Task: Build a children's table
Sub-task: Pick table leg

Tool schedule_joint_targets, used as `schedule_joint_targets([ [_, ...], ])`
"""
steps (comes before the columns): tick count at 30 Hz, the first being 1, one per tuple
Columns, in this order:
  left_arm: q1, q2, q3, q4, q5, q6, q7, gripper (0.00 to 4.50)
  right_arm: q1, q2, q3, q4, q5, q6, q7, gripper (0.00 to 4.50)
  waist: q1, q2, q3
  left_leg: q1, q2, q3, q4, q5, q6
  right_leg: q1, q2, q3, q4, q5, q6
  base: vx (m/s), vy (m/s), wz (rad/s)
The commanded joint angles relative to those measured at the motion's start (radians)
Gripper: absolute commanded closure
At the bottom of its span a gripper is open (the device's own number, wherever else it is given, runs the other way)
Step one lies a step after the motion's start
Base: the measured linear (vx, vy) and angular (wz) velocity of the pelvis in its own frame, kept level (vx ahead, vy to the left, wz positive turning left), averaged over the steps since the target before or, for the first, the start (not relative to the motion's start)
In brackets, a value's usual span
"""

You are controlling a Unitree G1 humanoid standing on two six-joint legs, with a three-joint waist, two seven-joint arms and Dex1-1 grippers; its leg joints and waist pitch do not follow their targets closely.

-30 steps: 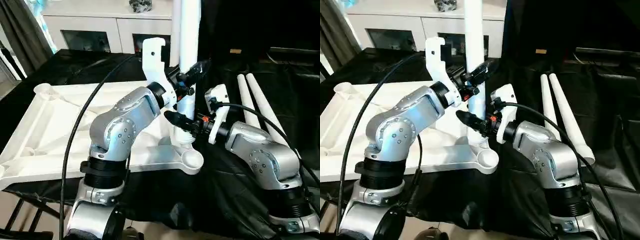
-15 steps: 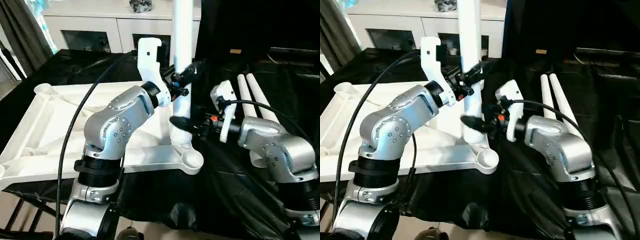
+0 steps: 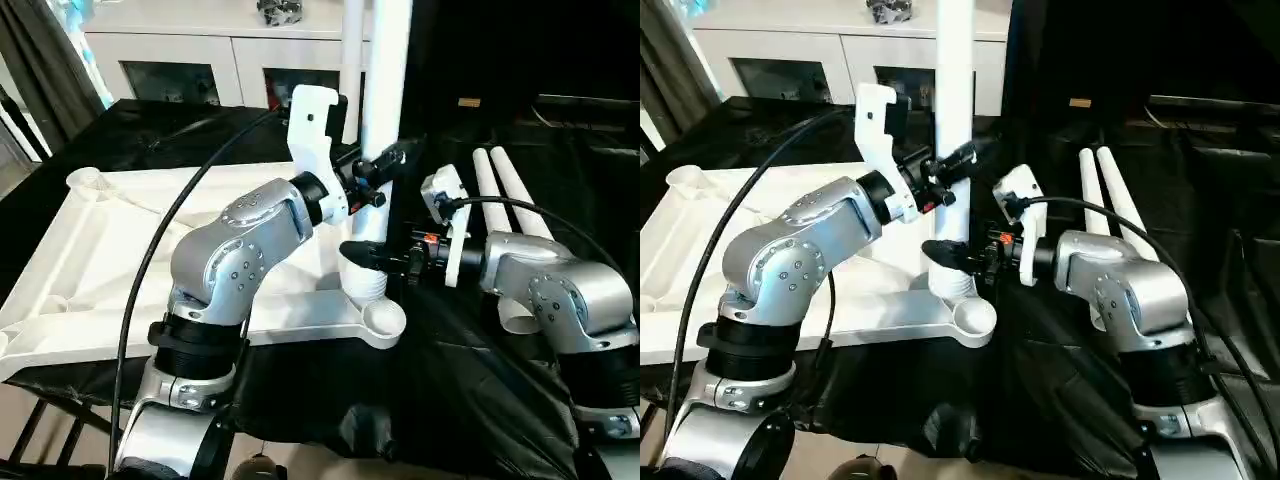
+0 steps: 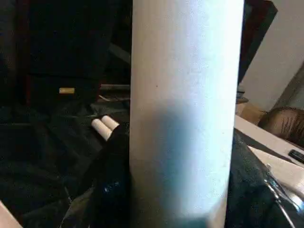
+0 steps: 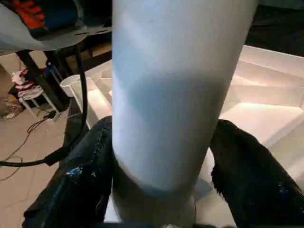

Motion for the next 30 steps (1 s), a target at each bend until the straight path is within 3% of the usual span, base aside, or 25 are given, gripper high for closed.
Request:
schedule_joint_targets([
  [1, 0.003, 0.003, -0.004, -0.025, -0.016, 0.014, -0.012, 2.62, -0.015, -0.006, 0.009, 0.005, 0.008, 0.014, 0.012, 1.41, 0.002, -0.02, -0.08, 0.007, 0.016, -0.004, -0.058, -0.11, 0.026, 0.061, -0.048, 0.045, -0.069, -0.174, -0.166, 0.0, 0.0, 0.0],
  [9, -0.002, -0.008, 0.003, -0.024, -0.025, 0.023, -0.021, 2.62, -0.008, -0.016, 0.026, -0.005, 0.016, 0.028, 0.045, 1.41, 0.003, -0.019, -0.08, 0.006, 0.016, -0.004, -0.057, -0.107, 0.029, 0.063, -0.047, 0.044, -0.069, -0.17, -0.166, 0.0, 0.0, 0.0],
  [10, -0.003, -0.008, 0.002, -0.024, -0.025, 0.024, -0.023, 2.62, -0.007, -0.016, 0.026, -0.005, 0.018, 0.03, 0.047, 1.67, 0.003, -0.021, -0.08, 0.006, 0.015, -0.003, -0.057, -0.108, 0.03, 0.063, -0.047, 0.044, -0.07, -0.172, -0.165, 0.0, 0.0, 0.0],
  [12, -0.003, -0.007, -0.001, -0.026, -0.028, 0.026, -0.025, 2.62, -0.006, -0.014, 0.025, -0.004, 0.019, 0.033, 0.048, 1.67, 0.003, -0.02, -0.08, 0.006, 0.016, -0.004, -0.057, -0.106, 0.028, 0.062, -0.047, 0.044, -0.07, -0.177, -0.163, 0.0, 0.0, 0.0],
  [20, 0.003, -0.005, -0.005, -0.035, -0.034, 0.037, -0.037, 2.62, -0.009, -0.007, 0.019, 0.006, 0.024, 0.036, 0.049, 2.46, 0.003, -0.019, -0.081, 0.006, 0.016, -0.004, -0.057, -0.106, 0.027, 0.062, -0.047, 0.044, -0.07, -0.171, -0.166, 0.0, 0.0, 0.0],
  [27, 0.007, 0.001, -0.006, -0.036, -0.019, 0.019, -0.044, 2.62, 0.003, -0.005, 0.022, -0.002, 0.024, 0.03, 0.05, 2.58, 0.003, -0.021, -0.081, 0.006, 0.016, -0.004, -0.057, -0.106, 0.027, 0.062, -0.047, 0.044, -0.069, -0.167, -0.168, 0.0, 0.0, 0.0],
  [30, 0.013, 0.008, 0.005, -0.04, -0.012, 0.023, -0.032, 1.92, 0.019, 0.003, 0.028, -0.01, 0.007, 0.001, 0.035, 2.58, 0.004, -0.025, -0.081, 0.005, 0.016, -0.004, -0.057, -0.1, 0.029, 0.063, -0.049, 0.044, -0.068, -0.168, -0.166, 0.0, 0.0, 0.0],
])
